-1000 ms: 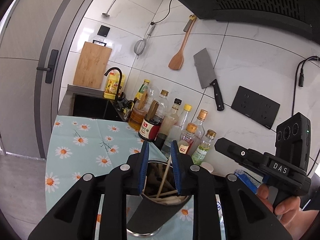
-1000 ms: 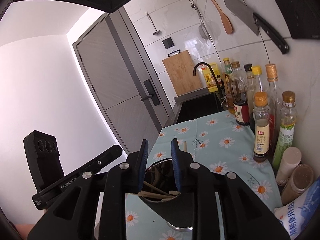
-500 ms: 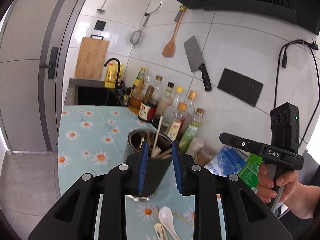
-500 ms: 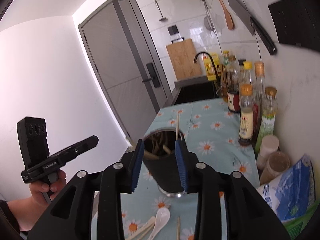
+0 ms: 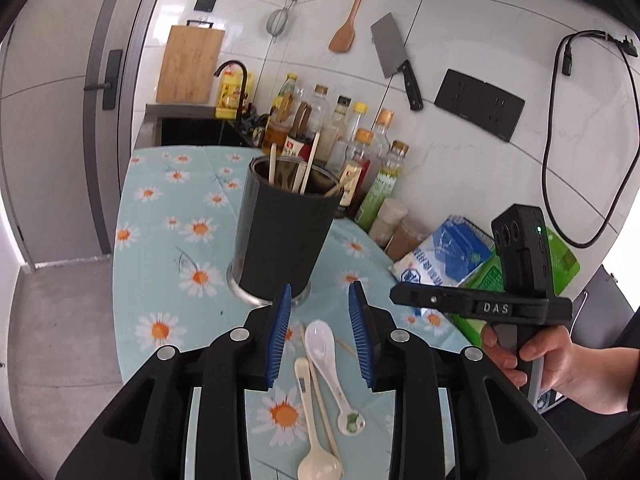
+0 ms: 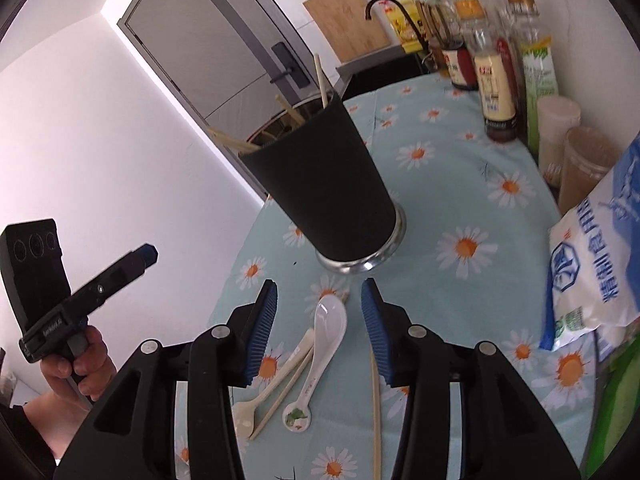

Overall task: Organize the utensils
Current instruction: 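Move both tools back to the spoons and grasp the white ceramic spoon with the right tool, then grasp the cream plastic spoon with the left tool while the right tool lifts the ceramic spoon, then lower both spoons into the black holder and open both tools, then withdraw both open tools back toward the two remaining chopsticks, then grasp one wooden chopstick with the right tool while the left tool grasps the other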

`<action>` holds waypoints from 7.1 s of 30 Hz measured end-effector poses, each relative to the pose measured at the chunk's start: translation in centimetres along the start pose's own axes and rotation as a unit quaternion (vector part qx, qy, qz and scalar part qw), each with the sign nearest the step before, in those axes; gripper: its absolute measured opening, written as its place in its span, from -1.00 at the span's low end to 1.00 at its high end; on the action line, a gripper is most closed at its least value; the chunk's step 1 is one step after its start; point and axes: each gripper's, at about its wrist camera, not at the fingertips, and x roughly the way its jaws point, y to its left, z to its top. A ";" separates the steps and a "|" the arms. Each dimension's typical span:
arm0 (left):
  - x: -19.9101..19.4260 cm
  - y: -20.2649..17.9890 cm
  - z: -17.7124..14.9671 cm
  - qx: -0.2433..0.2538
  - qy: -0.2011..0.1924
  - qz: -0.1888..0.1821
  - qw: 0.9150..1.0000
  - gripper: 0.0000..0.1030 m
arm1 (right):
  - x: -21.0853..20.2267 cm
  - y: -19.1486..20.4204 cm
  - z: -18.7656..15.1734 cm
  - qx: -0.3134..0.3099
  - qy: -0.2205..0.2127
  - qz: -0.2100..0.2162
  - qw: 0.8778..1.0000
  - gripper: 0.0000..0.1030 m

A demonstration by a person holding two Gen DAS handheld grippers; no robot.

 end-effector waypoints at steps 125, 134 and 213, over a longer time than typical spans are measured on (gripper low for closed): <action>7.7 2.4 14.6 0.016 -0.126 -0.006 0.992 -0.89 | -1.0 6.3 19.0 -0.135 -0.199 -0.180 0.954 -0.90; 10.4 3.0 13.9 0.009 -0.096 0.004 0.995 -0.86 | 1.5 5.7 18.4 -0.134 -0.170 -0.177 0.960 -0.73; 5.9 0.7 -5.6 -0.040 0.171 0.018 0.984 -0.37 | 5.7 2.0 -0.1 -0.106 0.280 -0.149 0.943 -0.13</action>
